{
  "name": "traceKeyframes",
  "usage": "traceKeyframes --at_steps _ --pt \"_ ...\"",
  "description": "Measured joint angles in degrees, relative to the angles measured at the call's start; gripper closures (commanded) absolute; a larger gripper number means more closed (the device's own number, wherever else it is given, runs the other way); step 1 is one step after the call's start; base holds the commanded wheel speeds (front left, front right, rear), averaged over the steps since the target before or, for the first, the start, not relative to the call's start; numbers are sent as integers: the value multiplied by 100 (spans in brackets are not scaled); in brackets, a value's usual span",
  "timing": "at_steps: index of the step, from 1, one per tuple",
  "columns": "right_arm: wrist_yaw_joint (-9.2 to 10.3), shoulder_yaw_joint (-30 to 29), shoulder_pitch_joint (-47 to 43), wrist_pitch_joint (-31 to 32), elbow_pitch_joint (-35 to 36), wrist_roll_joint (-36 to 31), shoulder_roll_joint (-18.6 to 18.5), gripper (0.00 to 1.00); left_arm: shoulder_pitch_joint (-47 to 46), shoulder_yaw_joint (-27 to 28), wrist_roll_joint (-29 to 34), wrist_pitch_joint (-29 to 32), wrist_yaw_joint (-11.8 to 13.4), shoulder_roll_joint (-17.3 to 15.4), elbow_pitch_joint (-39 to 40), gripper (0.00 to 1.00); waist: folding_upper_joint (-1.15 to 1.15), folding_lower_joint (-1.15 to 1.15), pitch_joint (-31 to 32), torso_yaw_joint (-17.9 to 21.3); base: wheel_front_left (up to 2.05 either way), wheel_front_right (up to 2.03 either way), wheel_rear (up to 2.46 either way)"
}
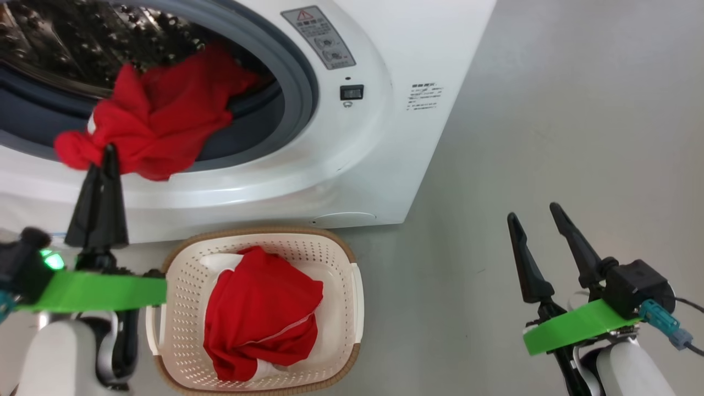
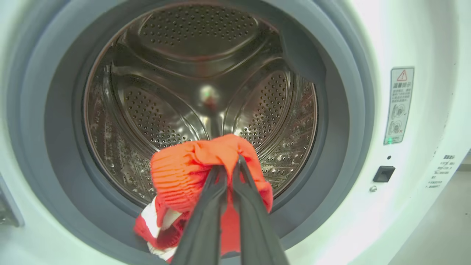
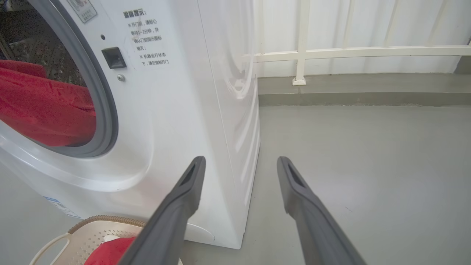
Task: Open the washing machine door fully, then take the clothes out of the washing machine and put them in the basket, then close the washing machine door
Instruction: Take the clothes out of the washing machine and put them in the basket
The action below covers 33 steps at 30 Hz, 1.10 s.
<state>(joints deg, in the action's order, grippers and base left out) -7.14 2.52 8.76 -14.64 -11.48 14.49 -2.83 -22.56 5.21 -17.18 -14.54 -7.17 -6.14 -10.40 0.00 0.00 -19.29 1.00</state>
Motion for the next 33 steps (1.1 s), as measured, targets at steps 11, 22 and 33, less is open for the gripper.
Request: traceKeyframes --at_steps 11,22,33 --pt "0 0 -55 0 4 0 1 0 393 220 209 -19 -1 201 1468 100 0 0 -25 -48 0 0 0" --pt "0 21 -41 0 9 1 0 0 777 -63 336 -24 -1 296 892 100 0 0 -147 25 0 0 0" --pt "0 70 4 0 29 3 0 0 827 -604 360 -18 -1 255 -808 100 0 0 -377 86 0 0 0"
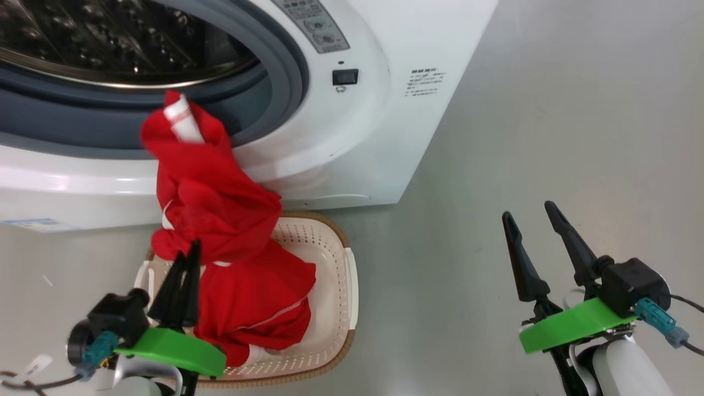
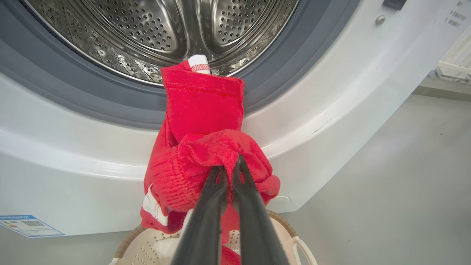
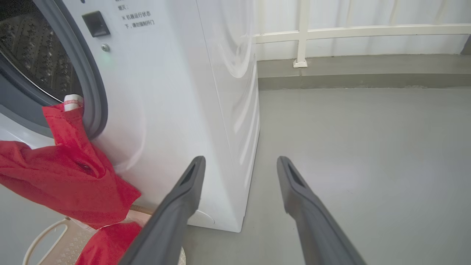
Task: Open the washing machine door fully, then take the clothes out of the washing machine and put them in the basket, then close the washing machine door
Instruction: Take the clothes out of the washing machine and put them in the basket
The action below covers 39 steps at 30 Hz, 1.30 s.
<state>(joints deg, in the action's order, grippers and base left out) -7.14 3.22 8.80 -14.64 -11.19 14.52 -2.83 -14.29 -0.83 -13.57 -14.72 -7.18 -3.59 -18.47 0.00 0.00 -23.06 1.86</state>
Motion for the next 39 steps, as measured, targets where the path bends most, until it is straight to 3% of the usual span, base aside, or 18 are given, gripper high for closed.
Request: traceKeyframes --at_steps 19,29,39 --pt "0 127 338 0 57 0 -2 0 -926 -868 135 2 0 -278 -2905 100 0 0 -495 230 0 0 0" --pt "0 133 583 0 152 0 -5 0 -1688 -1633 79 2 0 -419 -3951 100 0 0 -891 295 0 0 0" --pt "0 169 817 0 203 0 -8 0 -2471 -2360 -403 1 0 -525 -4813 100 0 0 -1312 363 0 0 0"
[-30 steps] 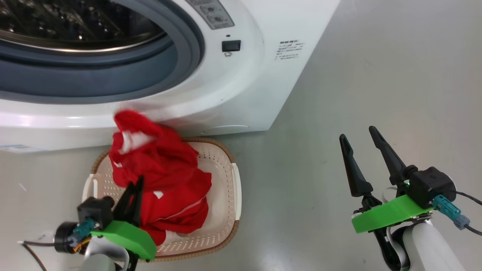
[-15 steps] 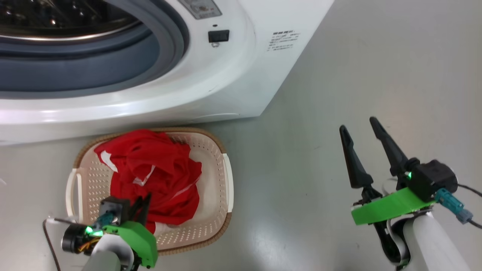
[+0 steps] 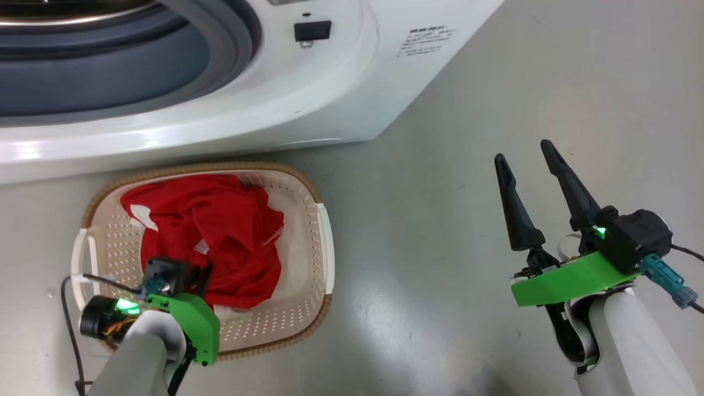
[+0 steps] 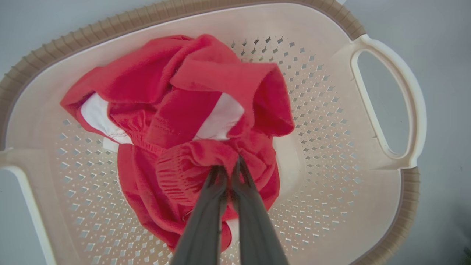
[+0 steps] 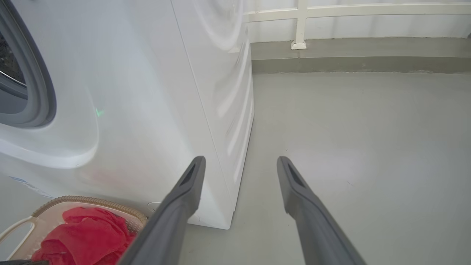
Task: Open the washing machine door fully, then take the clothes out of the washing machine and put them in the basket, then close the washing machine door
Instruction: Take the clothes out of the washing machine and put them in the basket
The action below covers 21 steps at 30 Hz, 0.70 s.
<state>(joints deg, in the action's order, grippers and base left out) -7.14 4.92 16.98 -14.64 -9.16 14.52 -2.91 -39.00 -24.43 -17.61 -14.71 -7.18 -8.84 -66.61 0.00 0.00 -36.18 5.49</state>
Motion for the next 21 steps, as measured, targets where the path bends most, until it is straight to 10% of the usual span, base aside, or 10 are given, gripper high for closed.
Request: traceKeyframes --at_steps 7,10,12,21 --pt "0 -1 2 0 7 -25 -1 0 -254 -318 -426 0 0 -89 -222 100 0 0 -101 7 0 0 0" --pt "0 -3 7 0 4 -27 -1 0 -277 -346 -590 0 0 -102 -209 57 0 0 -91 -13 0 0 0" --pt "0 -4 8 0 -2 -27 -1 0 -280 -344 -727 0 0 -102 -185 2 0 0 -55 -25 0 0 0" --pt "0 -33 1 0 -116 -27 -2 0 -75 -125 -1154 0 0 -119 233 0 0 0 262 -88 0 0 0"
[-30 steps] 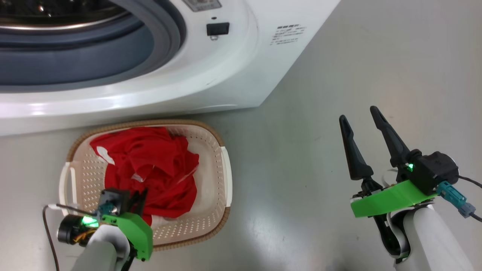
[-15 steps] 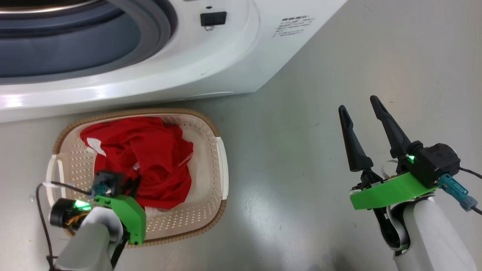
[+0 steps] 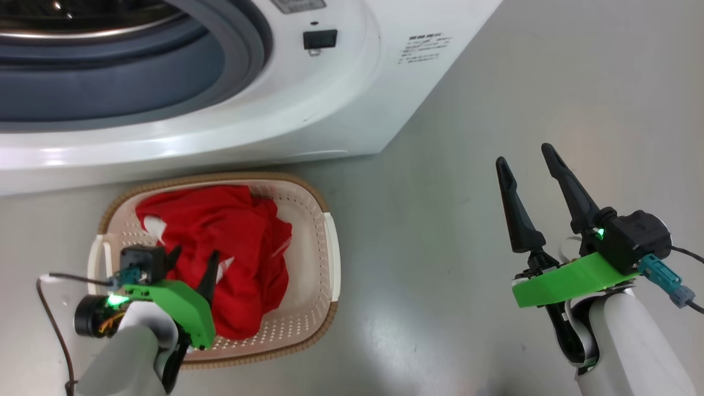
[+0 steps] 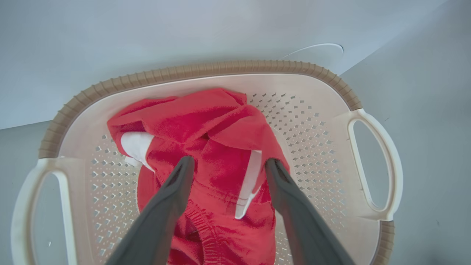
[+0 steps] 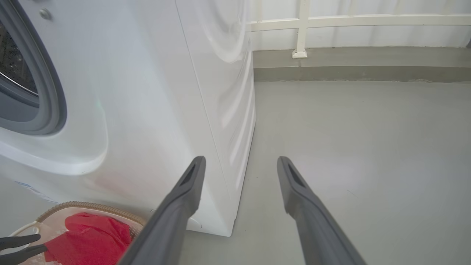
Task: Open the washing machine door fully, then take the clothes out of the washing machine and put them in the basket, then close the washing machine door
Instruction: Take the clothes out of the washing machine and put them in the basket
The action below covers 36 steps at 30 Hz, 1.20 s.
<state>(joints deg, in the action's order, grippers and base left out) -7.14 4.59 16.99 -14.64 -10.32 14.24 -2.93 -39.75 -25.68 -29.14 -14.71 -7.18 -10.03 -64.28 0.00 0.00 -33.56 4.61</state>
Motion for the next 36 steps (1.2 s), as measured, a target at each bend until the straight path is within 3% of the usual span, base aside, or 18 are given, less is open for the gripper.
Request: traceKeyframes --at_steps 10,23,36 --pt "0 -9 -187 0 -158 0 -1 0 664 775 -66 0 0 -29 699 0 0 0 567 -78 0 0 0" --pt "0 -49 -709 0 -303 -19 2 0 1635 1964 749 0 0 51 2062 0 0 0 1430 -173 0 0 0" --pt "0 -187 -1240 1 -316 -73 8 0 2427 2462 1185 0 0 238 3308 0 0 0 2139 -265 0 0 0"
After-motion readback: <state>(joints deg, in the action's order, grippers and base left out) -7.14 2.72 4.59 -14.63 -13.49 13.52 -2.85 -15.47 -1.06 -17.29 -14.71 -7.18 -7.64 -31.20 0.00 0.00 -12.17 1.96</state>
